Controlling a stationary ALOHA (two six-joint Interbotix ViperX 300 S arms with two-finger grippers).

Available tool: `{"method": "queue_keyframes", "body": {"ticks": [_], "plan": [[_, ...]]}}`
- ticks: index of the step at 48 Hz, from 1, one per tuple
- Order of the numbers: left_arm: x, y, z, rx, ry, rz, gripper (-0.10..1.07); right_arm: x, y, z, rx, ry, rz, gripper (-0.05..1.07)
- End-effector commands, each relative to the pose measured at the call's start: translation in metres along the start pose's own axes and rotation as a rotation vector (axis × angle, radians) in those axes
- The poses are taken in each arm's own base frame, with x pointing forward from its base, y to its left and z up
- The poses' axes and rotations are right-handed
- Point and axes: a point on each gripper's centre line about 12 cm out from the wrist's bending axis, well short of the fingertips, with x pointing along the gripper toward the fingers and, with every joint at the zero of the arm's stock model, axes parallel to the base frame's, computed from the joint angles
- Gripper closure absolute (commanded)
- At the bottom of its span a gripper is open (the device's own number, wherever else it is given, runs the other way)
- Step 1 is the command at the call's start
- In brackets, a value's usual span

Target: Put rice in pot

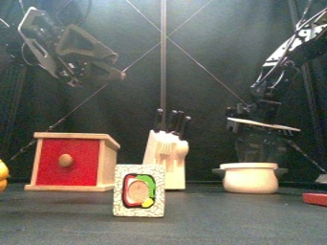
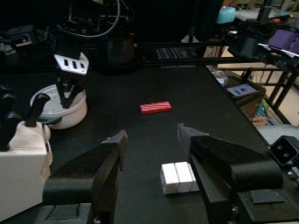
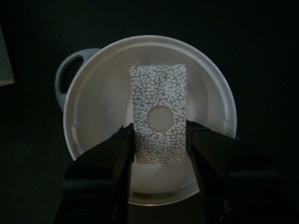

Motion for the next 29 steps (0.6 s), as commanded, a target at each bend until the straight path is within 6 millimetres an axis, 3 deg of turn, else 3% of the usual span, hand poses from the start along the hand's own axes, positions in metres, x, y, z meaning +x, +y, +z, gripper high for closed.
{"method": "queue_keyframes", "body": {"ticks": [1,16,29], "plan": [[0.0031,0.0006,0.0078,0.0,-0.028,0.002,0.11,-0.0044,0.0045,0.005,0.012,-0.011,0.022,0.26],[0.0031,0.0006,0.0078,0.0,-0.028,0.002,0.11,-0.0043,0.005,0.006,0.012,-0.013,0.022,0.24],[0.0031,0.0006,0.0078,0.0,-0.028,0.002,0.11,-0.0036,0.0047,0.0055,0.013,-0.011,0.018,0.09]]}}
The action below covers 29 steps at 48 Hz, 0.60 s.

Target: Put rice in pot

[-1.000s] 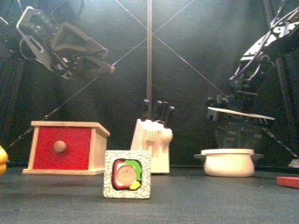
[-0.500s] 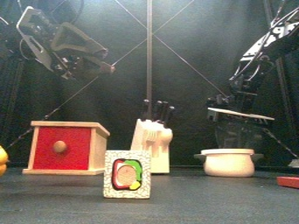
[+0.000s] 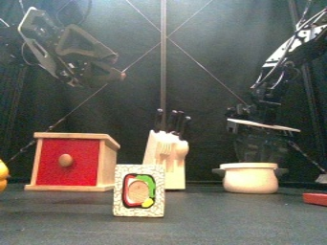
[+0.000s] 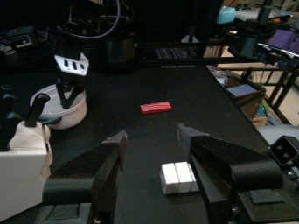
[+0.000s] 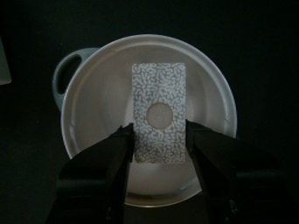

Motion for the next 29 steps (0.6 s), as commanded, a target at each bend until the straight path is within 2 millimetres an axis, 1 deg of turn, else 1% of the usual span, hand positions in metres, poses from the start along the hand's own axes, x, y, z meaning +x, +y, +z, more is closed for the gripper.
{"method": "queue_keyframes", "body": {"ticks": [1,29], "plan": [[0.0034,0.0006,0.0082,0.0,-0.028,0.002,0.11,-0.0049,0.0048,0.0056,0.013,-0.012,0.019,0.08],[0.0034,0.0006,0.0082,-0.001,-0.028,0.002,0.11,-0.0068,0.0082,0.0093,0.015,-0.021,0.026,0.07]]}}
